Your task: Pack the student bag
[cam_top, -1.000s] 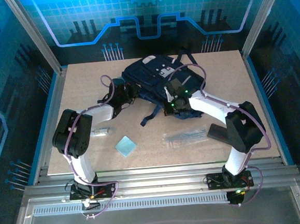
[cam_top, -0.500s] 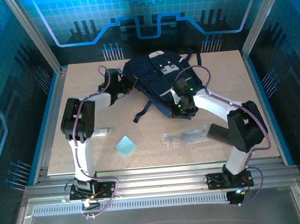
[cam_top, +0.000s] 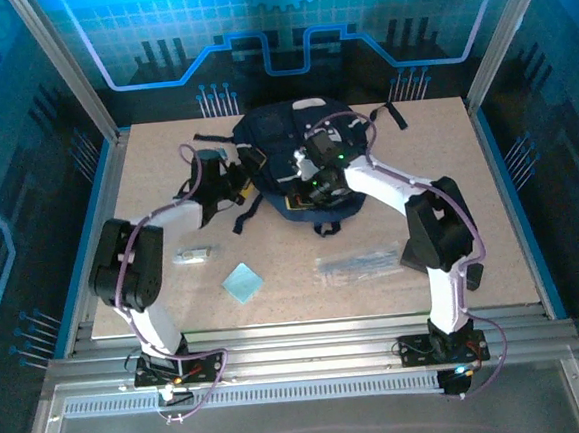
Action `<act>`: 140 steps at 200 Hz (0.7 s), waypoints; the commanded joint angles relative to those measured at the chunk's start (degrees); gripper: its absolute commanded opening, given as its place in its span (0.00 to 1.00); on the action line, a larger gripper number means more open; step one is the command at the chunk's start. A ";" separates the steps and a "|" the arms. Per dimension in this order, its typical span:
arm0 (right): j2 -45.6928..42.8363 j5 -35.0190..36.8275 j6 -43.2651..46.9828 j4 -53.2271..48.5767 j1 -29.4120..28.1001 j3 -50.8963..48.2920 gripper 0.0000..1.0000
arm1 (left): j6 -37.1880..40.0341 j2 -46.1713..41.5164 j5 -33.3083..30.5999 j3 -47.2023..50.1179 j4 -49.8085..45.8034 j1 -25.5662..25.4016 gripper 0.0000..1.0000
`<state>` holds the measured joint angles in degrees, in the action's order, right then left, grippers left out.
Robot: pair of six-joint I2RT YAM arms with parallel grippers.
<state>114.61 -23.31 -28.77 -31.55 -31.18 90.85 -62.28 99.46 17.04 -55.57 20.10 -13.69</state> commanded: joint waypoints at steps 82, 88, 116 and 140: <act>-8.81 -8.05 -4.12 4.52 -3.23 -10.09 0.00 | -9.45 7.29 -8.37 2.21 13.22 -2.18 0.12; -9.40 -6.93 -2.65 2.40 -3.06 -10.92 0.00 | -9.44 7.49 -8.05 1.76 13.17 -1.81 0.01; -12.45 -3.83 4.30 -6.20 0.78 -15.45 0.00 | -7.66 6.30 -6.54 1.16 11.69 0.32 0.00; -14.64 2.87 11.01 -12.97 5.59 -17.98 0.00 | -4.64 4.25 -4.07 1.22 9.35 3.35 0.00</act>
<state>103.46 -24.12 -26.48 -29.23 -29.52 76.44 -69.93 105.82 14.83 -51.40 28.25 -15.57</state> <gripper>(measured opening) 0.047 0.075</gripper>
